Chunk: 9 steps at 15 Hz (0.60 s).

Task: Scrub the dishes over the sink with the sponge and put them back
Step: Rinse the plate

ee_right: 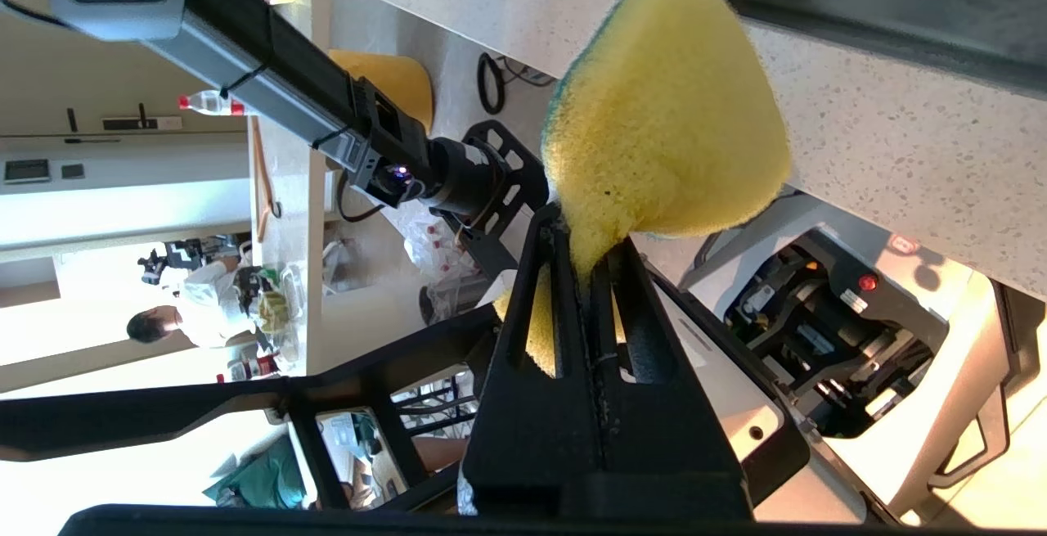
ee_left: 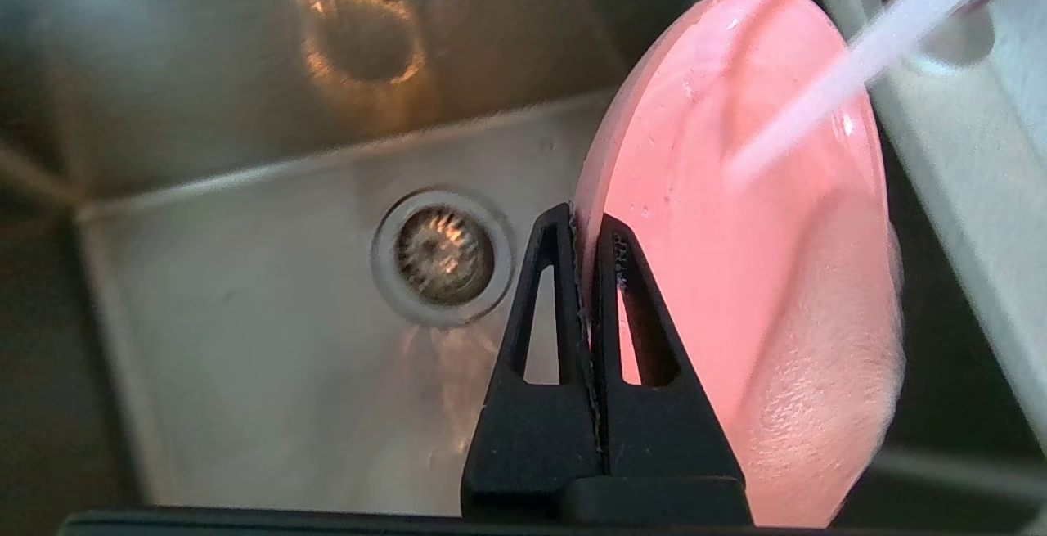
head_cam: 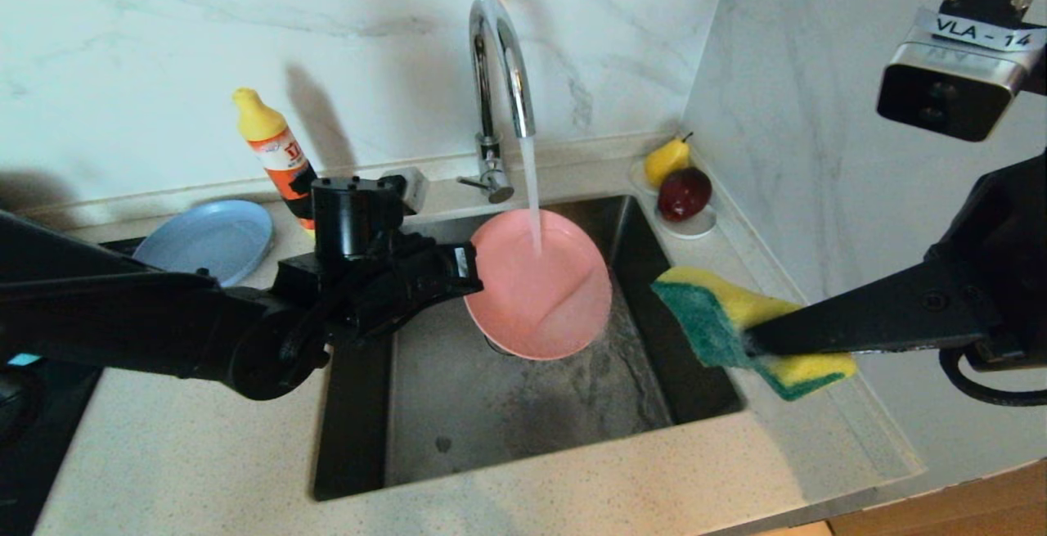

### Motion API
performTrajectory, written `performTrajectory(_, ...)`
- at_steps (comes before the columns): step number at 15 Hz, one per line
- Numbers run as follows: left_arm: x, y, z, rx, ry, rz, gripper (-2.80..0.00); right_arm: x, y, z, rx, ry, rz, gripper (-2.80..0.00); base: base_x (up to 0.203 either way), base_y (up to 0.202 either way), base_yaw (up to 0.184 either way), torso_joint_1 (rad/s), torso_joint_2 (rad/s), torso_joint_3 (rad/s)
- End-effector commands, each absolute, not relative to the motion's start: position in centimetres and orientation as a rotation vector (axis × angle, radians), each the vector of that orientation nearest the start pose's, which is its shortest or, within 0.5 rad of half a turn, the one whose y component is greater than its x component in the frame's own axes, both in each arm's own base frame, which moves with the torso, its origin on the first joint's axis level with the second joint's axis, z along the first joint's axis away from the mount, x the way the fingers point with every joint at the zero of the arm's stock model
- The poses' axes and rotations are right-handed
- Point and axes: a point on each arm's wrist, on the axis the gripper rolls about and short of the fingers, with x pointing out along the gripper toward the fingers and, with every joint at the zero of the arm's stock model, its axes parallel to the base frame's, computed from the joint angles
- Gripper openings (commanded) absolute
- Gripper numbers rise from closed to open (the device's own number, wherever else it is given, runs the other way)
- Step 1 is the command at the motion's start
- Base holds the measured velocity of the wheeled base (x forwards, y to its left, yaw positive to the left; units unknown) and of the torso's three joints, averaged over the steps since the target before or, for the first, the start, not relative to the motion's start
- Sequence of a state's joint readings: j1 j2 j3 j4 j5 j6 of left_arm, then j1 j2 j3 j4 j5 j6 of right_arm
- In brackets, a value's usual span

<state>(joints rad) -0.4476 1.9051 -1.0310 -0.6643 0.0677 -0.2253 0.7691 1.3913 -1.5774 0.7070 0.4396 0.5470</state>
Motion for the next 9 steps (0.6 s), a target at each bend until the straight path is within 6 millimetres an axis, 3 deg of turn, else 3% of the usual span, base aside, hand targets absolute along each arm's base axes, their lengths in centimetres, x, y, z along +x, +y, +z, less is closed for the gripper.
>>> performTrajectory(1, 31.1, -14.0, 19.1, -0.131, 0.211, -0.338, -2.80, 13.1, 13.8, 35.3, 0.385, 0.853, 0.989, -2.80, 0.000, 0.000, 0.000, 0.000, 0.00, 0.000)
performTrajectory(9, 24.7, -8.6, 21.2, 0.021, 0.128, -0.198, -2.80, 16.0, 12.5, 33.6, 0.458, 0.906, 0.861, -2.80, 0.000, 0.000, 0.000, 0.000, 0.00, 0.000)
